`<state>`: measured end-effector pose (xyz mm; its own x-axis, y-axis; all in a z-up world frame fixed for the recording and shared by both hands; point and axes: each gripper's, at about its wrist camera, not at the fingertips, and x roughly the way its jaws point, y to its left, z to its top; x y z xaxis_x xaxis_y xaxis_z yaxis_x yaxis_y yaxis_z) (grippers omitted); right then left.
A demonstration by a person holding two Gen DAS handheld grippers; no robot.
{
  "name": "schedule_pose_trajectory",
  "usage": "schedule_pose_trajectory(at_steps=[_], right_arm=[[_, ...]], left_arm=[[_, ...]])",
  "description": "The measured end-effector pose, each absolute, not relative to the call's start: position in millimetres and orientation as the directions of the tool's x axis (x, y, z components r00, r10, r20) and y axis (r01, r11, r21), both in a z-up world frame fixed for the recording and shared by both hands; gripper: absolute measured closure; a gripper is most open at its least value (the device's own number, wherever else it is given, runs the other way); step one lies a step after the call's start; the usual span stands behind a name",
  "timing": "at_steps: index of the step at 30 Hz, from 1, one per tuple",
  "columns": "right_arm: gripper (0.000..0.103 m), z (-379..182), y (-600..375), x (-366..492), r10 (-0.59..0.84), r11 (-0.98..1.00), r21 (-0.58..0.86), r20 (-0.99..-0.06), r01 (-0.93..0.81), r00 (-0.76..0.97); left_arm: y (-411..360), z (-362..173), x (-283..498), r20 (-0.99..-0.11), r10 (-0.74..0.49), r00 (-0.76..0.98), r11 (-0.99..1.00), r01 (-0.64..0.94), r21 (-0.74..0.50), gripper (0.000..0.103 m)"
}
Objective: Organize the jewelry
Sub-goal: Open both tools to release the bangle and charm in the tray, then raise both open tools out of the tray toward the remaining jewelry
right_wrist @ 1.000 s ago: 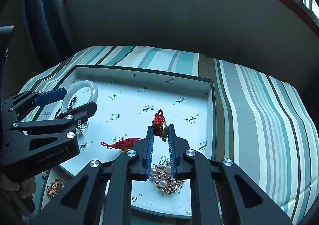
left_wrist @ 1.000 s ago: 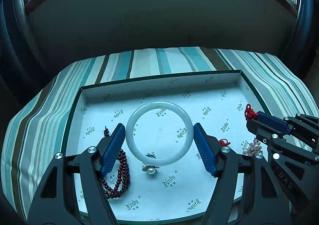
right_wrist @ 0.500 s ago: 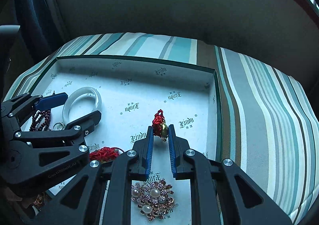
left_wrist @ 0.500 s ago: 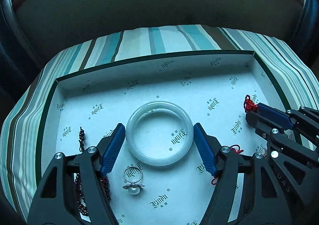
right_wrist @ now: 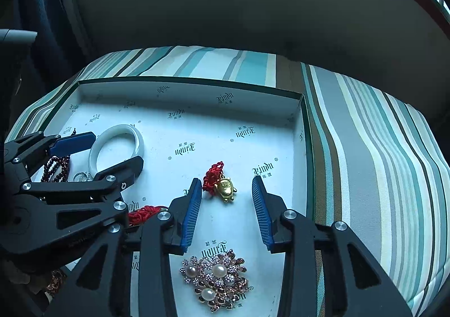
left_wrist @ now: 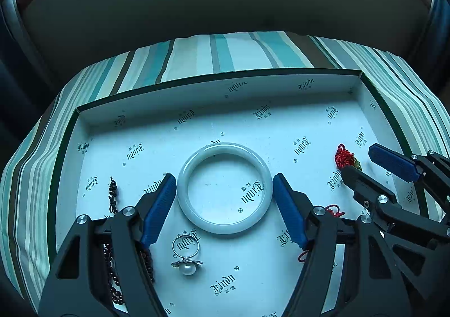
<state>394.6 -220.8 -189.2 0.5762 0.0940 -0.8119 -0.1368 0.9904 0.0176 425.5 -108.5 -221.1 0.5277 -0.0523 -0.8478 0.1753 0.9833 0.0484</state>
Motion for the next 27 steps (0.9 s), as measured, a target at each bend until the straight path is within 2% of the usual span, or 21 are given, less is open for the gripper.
schedule_pose_trajectory(at_steps=[6,10,17,27], right_arm=[[0.064,-178,-224,390,0.089,0.992,0.014,-0.794,-0.128,0.601],[0.064,-168,-229,384,0.088,0.993,0.017,-0.779,-0.120,0.620],[0.064,-150,-230,362,0.089,0.992,0.007,-0.759,-0.128,0.645],[0.064,-136,-229,315,0.088,0.992,0.005,-0.754,-0.128,0.651]], left_arm=[[-108,-212,421,-0.835,-0.080,0.544,0.982,0.186,0.027,0.031],[-106,-199,413,-0.815,-0.090,0.572,0.982,0.186,0.021,0.026],[-102,-175,389,-0.785,-0.124,0.607,0.979,0.203,0.002,0.026],[-75,-151,338,-0.751,-0.105,0.652,0.985,0.174,0.014,0.026]])
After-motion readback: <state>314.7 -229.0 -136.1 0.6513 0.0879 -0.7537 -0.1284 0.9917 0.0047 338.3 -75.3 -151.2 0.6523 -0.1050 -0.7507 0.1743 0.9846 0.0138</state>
